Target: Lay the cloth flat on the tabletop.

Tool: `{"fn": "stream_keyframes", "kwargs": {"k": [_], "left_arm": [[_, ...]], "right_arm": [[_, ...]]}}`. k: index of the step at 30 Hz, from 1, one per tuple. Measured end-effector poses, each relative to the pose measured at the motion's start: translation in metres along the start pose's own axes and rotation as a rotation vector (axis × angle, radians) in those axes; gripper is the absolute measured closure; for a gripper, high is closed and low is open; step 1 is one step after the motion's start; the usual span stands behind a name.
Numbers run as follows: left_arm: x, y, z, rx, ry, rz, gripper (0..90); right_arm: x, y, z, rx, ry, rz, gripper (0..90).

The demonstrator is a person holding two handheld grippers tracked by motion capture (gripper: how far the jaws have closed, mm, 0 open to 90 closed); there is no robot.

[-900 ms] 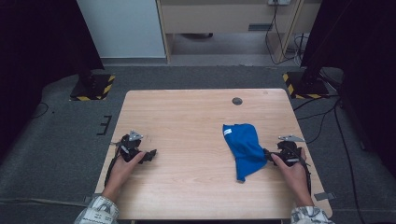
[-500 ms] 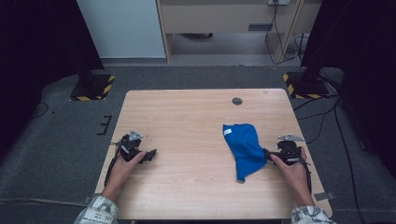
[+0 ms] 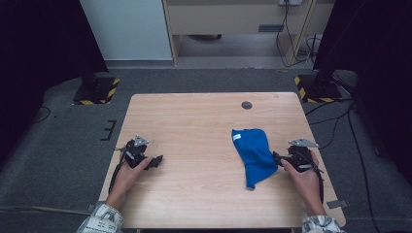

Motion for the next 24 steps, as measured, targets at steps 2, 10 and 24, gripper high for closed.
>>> {"fn": "stream_keyframes", "kwargs": {"k": [2, 10, 24], "left_arm": [[0.000, 0.000, 0.000, 0.000, 0.000, 0.000, 0.0], [0.001, 0.001, 0.000, 0.002, -0.001, 0.000, 0.0], [0.001, 0.001, 0.000, 0.002, -0.001, 0.000, 0.0]], "right_arm": [[-0.004, 0.004, -0.002, -0.001, 0.007, 0.019, 18.0], [-0.014, 0.011, -0.011, 0.003, 0.051, 0.051, 20.2], [-0.023, 0.024, -0.036, -0.032, 0.130, 0.098, 25.8]]}}
Point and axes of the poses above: each handheld gripper's, and its own axes: x roughly forward along the jaws, y roughly out of its top, z roughly to its right, the point moved 7 cm from there along x, roughly forward along the jaws, and after that the axes turned 3 degrees about z, right-handed, at the moved point
